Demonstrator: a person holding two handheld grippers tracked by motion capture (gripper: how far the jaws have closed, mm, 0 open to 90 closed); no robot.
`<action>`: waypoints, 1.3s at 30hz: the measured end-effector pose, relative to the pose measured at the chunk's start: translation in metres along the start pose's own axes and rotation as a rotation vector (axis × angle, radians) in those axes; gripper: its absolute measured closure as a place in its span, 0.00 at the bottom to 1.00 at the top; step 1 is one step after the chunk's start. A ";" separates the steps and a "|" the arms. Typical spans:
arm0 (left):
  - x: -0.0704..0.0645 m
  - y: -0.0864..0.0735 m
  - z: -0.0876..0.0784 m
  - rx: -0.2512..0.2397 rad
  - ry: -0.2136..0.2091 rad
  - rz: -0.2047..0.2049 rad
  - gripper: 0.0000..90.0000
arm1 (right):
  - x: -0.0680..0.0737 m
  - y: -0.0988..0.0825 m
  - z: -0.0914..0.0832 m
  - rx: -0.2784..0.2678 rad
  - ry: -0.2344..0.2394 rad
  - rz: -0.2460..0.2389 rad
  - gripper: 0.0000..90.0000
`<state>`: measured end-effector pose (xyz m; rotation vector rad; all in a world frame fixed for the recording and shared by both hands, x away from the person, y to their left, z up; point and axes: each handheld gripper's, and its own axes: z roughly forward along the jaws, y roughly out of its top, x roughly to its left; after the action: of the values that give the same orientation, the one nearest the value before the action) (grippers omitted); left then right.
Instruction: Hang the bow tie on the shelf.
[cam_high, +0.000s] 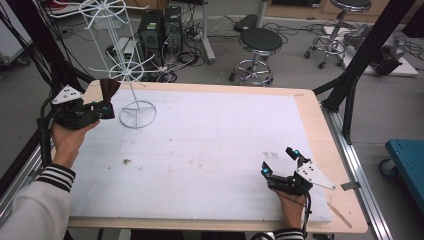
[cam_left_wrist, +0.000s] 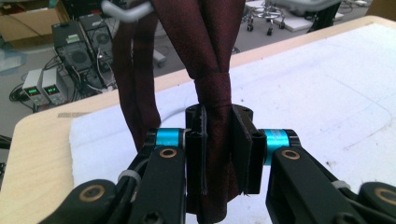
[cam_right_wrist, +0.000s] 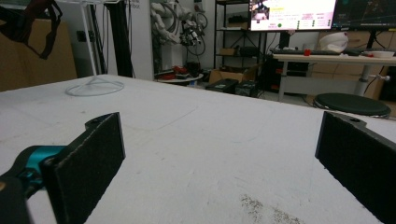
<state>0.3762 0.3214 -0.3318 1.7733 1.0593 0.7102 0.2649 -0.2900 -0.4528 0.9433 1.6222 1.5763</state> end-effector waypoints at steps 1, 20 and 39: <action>0.000 -0.001 0.000 0.004 0.001 0.004 0.85 | 0.000 0.000 0.000 0.002 0.000 -0.001 0.01; 0.005 -0.009 0.003 0.012 -0.158 0.002 0.06 | 0.000 0.000 0.000 -0.004 0.000 -0.010 0.01; -0.022 -0.035 -0.026 -0.184 -0.296 0.100 0.02 | 0.001 0.000 0.000 0.001 -0.001 -0.010 0.01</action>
<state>0.3327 0.3202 -0.3530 1.7156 0.6889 0.5636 0.2647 -0.2894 -0.4528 0.9350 1.6252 1.5680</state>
